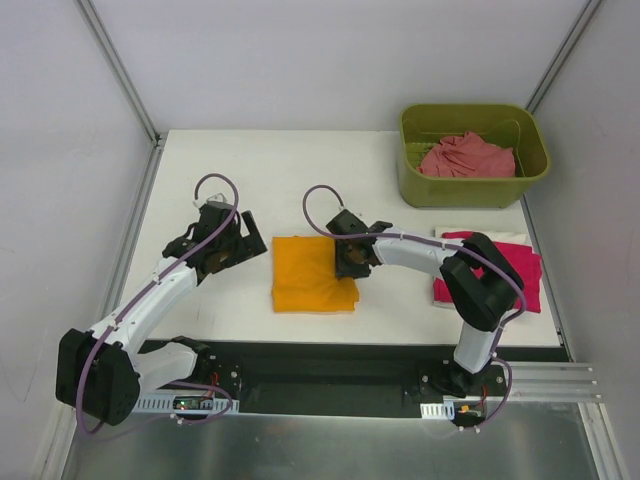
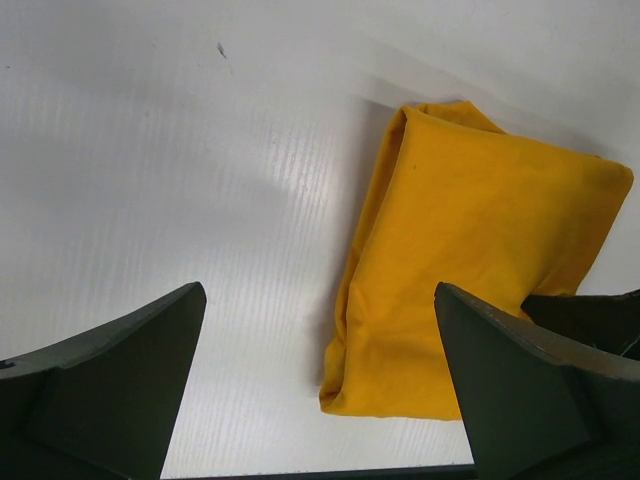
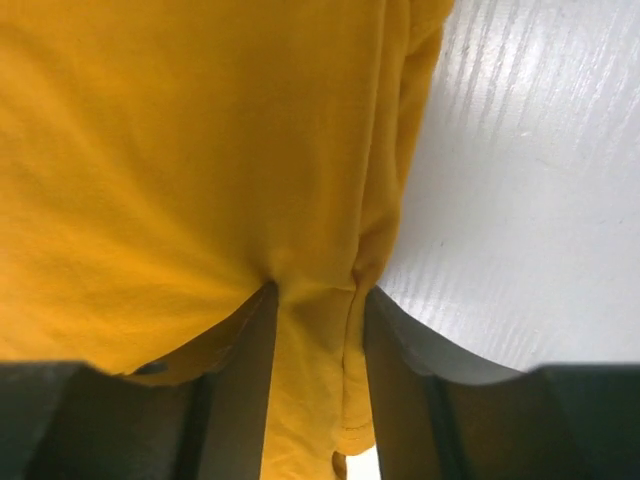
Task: Fold and stack the t-shirts
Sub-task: Put the neatly folded tshirt into the corner of the board with the right arm
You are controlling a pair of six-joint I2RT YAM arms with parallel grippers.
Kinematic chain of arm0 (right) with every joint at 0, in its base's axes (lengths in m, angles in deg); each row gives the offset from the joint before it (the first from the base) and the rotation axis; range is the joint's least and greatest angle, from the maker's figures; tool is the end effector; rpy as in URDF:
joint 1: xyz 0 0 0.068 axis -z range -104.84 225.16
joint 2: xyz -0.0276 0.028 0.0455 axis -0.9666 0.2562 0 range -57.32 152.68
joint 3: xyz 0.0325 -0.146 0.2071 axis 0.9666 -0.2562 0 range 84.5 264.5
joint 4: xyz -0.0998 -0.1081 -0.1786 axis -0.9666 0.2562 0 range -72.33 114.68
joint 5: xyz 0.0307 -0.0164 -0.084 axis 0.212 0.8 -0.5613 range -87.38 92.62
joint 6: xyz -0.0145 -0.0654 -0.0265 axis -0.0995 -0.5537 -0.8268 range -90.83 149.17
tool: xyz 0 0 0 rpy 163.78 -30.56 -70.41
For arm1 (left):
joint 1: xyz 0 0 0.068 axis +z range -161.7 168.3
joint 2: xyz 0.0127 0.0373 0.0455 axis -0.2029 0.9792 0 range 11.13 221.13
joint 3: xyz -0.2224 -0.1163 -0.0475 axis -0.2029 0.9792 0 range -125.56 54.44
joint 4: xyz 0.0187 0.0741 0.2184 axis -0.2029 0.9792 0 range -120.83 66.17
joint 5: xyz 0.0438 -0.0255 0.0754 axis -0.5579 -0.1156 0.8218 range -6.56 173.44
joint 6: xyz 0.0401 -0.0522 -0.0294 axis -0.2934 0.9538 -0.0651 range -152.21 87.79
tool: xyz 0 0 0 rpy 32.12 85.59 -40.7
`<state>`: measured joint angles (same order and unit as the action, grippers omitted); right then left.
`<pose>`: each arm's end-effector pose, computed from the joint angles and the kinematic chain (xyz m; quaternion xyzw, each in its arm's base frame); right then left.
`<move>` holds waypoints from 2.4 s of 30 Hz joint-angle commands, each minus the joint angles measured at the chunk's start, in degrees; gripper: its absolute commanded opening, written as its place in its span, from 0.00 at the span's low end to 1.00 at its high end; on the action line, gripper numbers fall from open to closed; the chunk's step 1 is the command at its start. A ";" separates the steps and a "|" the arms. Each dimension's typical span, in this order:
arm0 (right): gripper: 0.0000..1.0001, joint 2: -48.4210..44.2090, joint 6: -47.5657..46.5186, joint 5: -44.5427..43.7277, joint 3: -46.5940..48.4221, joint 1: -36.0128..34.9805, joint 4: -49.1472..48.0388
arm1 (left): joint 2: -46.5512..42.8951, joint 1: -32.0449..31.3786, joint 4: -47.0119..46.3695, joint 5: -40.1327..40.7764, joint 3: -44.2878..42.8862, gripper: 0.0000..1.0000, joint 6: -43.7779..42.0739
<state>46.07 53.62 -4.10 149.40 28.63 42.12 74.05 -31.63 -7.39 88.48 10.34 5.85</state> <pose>0.2400 0.2429 0.1489 -0.1724 0.9552 0.0892 0.2233 0.2155 -0.0724 0.2310 -0.1616 0.8994 -0.1608 0.3731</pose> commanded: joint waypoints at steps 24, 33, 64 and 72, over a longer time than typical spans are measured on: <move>0.00 -10.05 -24.00 -38.53 1.28 -3.22 21.07 | 0.01 2.08 -0.24 -3.10 2.70 0.99 -1.50; 0.00 -16.02 -26.36 -47.07 3.30 -3.05 32.15 | -0.42 2.17 -0.24 -3.98 2.61 0.99 -2.12; 0.01 -36.07 -29.19 -47.07 15.51 8.20 44.02 | 0.10 2.26 -0.24 -6.18 2.17 0.99 -2.29; 0.01 -35.98 -31.92 -36.89 9.82 16.28 40.69 | 0.36 2.26 -0.15 -6.18 2.26 0.99 -2.38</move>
<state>11.21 24.18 -46.05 162.14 41.14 84.31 74.44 -29.97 -7.57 83.41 13.05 4.37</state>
